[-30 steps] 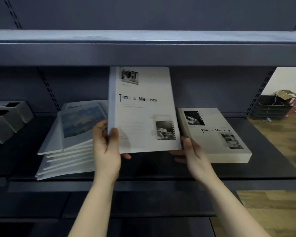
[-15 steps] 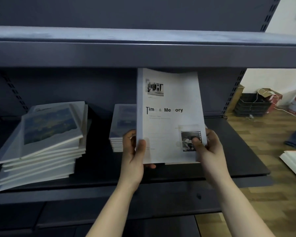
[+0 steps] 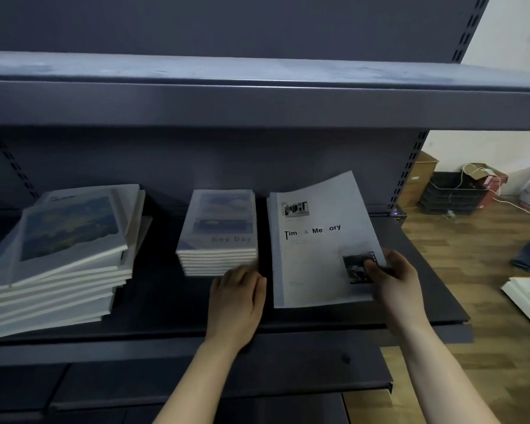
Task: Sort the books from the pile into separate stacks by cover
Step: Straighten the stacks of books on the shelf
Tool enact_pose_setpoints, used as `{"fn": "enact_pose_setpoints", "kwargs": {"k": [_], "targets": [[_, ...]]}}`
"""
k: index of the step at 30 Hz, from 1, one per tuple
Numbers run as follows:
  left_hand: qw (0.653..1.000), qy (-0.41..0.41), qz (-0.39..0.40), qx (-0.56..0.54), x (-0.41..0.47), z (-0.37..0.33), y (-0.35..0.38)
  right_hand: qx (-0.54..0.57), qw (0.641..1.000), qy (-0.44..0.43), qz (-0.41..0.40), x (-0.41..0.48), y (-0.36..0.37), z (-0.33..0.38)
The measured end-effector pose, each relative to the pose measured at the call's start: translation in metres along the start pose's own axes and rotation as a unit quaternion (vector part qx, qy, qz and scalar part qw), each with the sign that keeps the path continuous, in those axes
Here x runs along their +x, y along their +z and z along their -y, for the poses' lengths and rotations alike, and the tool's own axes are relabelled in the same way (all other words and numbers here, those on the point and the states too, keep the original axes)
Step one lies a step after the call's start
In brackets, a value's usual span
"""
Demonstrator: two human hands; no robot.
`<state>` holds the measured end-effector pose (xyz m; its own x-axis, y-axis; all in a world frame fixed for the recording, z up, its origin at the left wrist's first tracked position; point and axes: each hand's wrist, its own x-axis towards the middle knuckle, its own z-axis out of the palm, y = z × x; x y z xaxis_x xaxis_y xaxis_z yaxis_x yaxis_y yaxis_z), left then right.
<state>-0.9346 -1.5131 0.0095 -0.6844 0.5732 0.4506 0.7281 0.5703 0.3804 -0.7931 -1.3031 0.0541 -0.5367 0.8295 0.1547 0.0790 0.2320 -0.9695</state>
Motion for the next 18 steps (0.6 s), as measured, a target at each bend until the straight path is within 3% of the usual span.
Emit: {"fn": "enact_pose_setpoints", "kwargs": {"k": [7,13,18], "targets": [[0.999,0.006,-0.046,0.022,-0.005,0.003,0.008,-0.2,0.978,-0.059,-0.007,0.003,-0.004,-0.006],[0.998,0.005,-0.05,0.044,-0.006,0.003,0.012,-0.264,0.96,-0.086,-0.028,0.0,-0.005,-0.013],[0.997,-0.001,-0.052,0.055,-0.007,0.004,0.013,-0.306,0.943,-0.126,0.038,-0.004,-0.013,-0.016]]}}
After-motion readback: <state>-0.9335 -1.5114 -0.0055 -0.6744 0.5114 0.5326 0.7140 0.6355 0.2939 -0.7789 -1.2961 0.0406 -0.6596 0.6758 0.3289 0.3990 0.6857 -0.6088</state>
